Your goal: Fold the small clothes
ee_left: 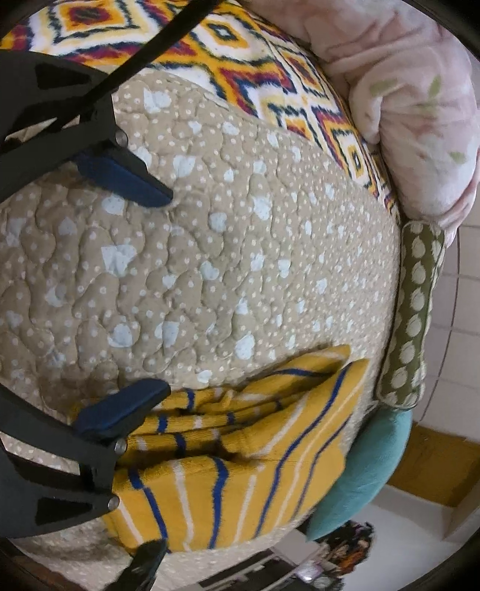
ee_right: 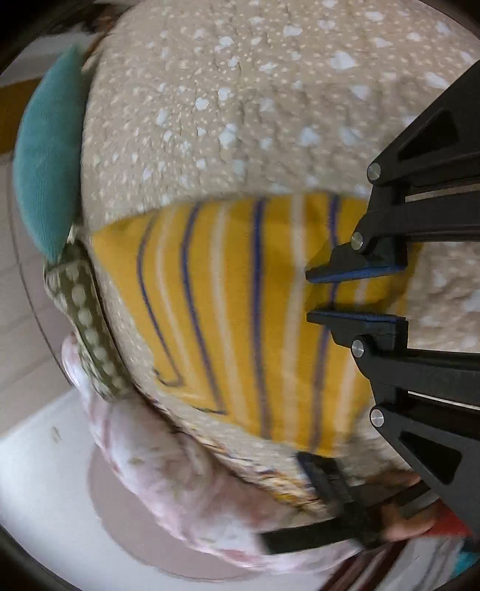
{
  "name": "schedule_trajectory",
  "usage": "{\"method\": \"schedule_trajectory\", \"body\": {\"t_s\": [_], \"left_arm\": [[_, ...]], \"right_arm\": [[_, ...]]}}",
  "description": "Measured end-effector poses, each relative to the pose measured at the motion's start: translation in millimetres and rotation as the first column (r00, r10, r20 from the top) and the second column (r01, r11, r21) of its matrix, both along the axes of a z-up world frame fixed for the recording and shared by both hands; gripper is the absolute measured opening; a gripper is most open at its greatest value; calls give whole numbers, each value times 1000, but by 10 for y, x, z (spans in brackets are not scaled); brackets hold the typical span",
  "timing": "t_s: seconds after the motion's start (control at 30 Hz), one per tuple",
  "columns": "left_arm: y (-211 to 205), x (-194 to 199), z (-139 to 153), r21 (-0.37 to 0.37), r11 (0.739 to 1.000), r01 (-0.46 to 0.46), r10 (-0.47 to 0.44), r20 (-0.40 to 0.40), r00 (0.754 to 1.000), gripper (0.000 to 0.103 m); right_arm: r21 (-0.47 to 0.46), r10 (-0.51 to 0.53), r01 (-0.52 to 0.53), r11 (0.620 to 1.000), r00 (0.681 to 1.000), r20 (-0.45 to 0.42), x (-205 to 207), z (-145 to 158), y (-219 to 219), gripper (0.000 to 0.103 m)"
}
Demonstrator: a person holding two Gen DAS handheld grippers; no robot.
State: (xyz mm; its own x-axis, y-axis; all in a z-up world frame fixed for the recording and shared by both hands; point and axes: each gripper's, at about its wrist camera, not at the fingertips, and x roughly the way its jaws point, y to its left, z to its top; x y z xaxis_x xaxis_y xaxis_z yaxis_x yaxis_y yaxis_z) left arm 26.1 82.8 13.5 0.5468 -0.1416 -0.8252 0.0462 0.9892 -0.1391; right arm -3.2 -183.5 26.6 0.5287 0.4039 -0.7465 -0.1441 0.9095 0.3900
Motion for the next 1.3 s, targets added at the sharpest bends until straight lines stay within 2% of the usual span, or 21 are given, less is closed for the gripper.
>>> {"method": "schedule_trajectory", "body": {"t_s": [0.13,0.27,0.37,0.43,0.53,0.6,0.7,0.77,0.87,1.03,1.17,1.3], "left_arm": [[-41,38,-27,19,1000,21,-21,-19,1000,103],[-86,71,-41,56,998,32,-30,-34,999,103],[-92,74,-42,67,997,34,-31,-42,999,103],[-96,69,-33,65,997,33,-31,-44,999,103],[-119,15,-2,108,994,-8,11,-28,1000,103],[-139,-137,128,103,993,-53,51,18,999,103],[-192,-507,457,77,992,-104,92,143,985,103],[-259,-815,702,69,988,-137,116,245,963,103],[-336,-1088,882,41,987,-155,135,313,940,103],[-533,-1288,894,30,987,-159,140,331,933,103],[-658,-1411,944,58,986,-158,126,367,922,103],[-696,-1505,1035,68,981,-181,139,406,903,103]], "right_arm": [[-29,48,-47,998,998,38,-282,82,61,23],[-17,5,-4,1000,998,60,-519,124,-89,24],[-18,-47,49,999,995,86,-687,164,-264,29],[-10,-81,82,997,992,98,-789,202,-380,38],[-21,-118,122,992,986,120,-936,257,-523,48],[-24,-129,134,991,983,131,-999,271,-587,51],[-30,-143,148,989,982,124,-1040,258,-652,52],[-25,-153,157,987,980,124,-1057,267,-708,52],[-12,-182,186,983,972,146,-1099,297,-801,52],[-28,-192,199,980,969,154,-984,330,-852,52],[-50,-162,173,984,971,174,-642,407,-781,52],[-8,-142,145,989,978,155,-69,441,-650,38]]}}
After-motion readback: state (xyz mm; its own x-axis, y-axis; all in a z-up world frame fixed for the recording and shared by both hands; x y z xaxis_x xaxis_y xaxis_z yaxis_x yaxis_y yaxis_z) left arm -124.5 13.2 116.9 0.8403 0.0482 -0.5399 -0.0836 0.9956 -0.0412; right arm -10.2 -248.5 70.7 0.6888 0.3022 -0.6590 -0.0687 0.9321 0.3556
